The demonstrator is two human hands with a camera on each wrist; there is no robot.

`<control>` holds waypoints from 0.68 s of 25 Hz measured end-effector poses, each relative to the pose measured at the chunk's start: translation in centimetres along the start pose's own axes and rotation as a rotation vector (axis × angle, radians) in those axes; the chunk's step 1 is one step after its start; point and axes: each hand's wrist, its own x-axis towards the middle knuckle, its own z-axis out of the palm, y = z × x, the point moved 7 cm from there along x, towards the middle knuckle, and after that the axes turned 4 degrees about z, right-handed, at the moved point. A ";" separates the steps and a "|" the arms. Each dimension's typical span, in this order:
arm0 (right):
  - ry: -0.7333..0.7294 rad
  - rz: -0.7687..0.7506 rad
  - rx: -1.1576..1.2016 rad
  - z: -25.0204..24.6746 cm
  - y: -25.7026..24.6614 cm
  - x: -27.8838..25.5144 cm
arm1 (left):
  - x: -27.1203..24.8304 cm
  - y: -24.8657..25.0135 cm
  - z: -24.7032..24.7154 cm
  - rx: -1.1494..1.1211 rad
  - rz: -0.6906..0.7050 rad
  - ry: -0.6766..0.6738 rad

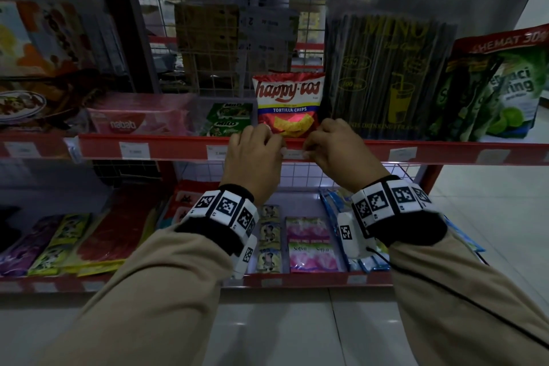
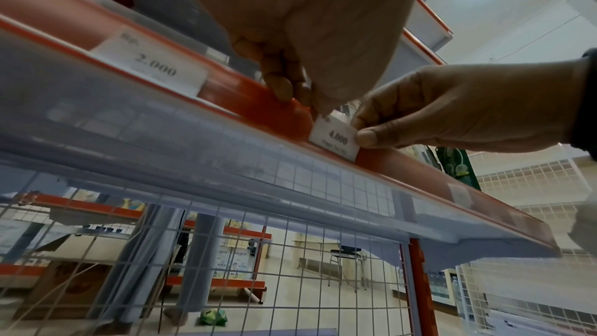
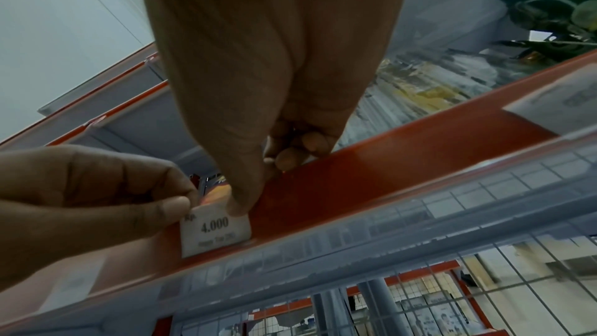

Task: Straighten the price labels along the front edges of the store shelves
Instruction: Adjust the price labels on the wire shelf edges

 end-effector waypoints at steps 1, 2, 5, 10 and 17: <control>0.004 0.006 0.015 -0.1 0.0 -0.1 | 0.0 0.0 0.0 -0.006 -0.004 -0.001; 0.014 0.012 0.035 -0.2 0.1 -0.2 | 0.1 -0.1 0.1 -0.011 -0.008 -0.009; 0.026 0.021 0.053 -0.1 0.1 -0.3 | 0.1 -0.3 0.3 -0.049 -0.026 -0.027; 0.038 0.015 0.064 0.0 0.2 -0.3 | 0.1 -0.3 -0.1 -0.085 -0.054 -0.017; 0.182 0.010 0.138 -0.3 0.5 -0.8 | 0.0 -0.6 -0.5 -0.150 -0.072 0.012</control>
